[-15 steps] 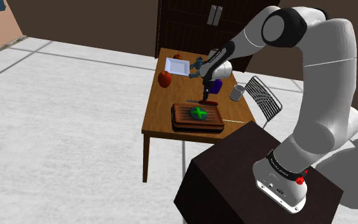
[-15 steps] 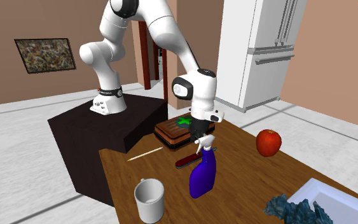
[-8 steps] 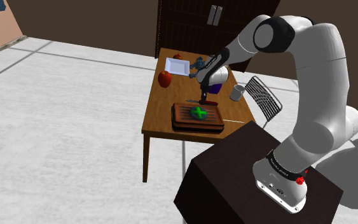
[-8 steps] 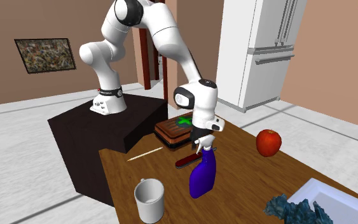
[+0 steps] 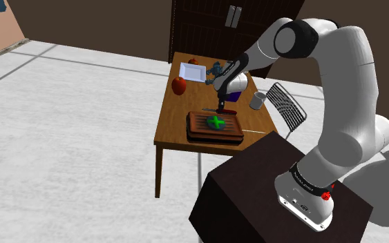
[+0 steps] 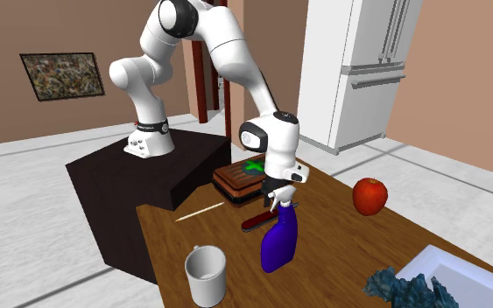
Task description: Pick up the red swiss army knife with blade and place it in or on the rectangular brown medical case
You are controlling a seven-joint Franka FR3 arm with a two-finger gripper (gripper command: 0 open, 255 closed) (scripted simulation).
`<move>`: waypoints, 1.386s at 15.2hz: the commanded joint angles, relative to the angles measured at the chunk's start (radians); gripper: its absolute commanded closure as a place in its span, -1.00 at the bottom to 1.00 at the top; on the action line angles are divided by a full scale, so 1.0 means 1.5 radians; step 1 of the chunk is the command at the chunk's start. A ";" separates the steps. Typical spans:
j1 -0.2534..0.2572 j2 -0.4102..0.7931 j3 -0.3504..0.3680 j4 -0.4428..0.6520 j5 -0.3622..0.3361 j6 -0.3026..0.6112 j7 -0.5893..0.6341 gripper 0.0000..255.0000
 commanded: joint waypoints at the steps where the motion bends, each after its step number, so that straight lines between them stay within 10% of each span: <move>1: 0.000 0.000 0.000 0.000 0.000 0.000 0.000 1.00; 21: 0.009 -0.090 -0.012 -0.035 -0.009 -0.056 0.004 1.00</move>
